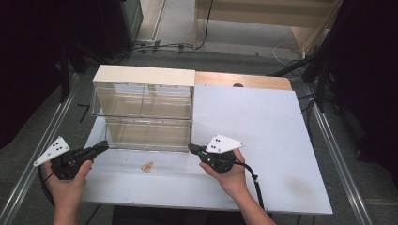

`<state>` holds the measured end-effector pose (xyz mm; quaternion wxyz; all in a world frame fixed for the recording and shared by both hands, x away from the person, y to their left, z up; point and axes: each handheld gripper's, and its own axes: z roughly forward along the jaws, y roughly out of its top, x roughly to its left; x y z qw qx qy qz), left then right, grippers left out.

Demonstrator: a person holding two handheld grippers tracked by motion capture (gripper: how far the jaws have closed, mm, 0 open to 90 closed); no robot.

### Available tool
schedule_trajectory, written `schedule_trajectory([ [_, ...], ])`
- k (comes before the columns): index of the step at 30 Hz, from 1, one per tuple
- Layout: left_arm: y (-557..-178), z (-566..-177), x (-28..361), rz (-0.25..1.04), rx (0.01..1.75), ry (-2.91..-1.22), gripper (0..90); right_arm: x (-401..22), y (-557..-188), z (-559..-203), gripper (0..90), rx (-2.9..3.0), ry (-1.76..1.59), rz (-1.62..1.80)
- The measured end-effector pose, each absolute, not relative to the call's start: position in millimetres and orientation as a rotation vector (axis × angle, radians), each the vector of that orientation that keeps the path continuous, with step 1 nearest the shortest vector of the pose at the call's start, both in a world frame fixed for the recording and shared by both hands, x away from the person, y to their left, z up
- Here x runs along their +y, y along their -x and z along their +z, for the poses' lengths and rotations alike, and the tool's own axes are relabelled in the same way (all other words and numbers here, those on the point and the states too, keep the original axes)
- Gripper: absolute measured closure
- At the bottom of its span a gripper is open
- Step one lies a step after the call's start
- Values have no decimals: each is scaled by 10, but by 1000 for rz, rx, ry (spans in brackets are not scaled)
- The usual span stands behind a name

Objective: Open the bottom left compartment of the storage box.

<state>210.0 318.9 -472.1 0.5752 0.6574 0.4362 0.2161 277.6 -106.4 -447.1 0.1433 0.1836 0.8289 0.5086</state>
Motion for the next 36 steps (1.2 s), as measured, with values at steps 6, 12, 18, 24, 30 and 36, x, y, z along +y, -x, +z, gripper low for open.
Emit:
schedule_trajectory([
  [6, -2148, -4645, 3036, 524, 996, -1540, 900, -1055, -2803, -4419, 884, 2379, -528, 1510],
  [12, -2207, -4557, 3009, 528, 991, -1516, 900, -1001, -2846, -4356, 884, 2366, -534, 1547],
  [18, -2263, -4490, 2968, 554, 974, -1539, 900, -948, -2890, -4311, 883, 2362, -534, 1569],
  [24, -2310, -4451, 2949, 527, 996, -1488, 900, -917, -2897, -4237, 883, 2336, -517, 1596],
  [30, -2284, -4353, 2901, 548, 993, -1472, 900, -938, -2907, -4155, 883, 2298, -520, 1615],
  [36, -2299, -4290, 2856, 557, 983, -1464, 900, -934, -2943, -4119, 883, 2264, -547, 1644],
])
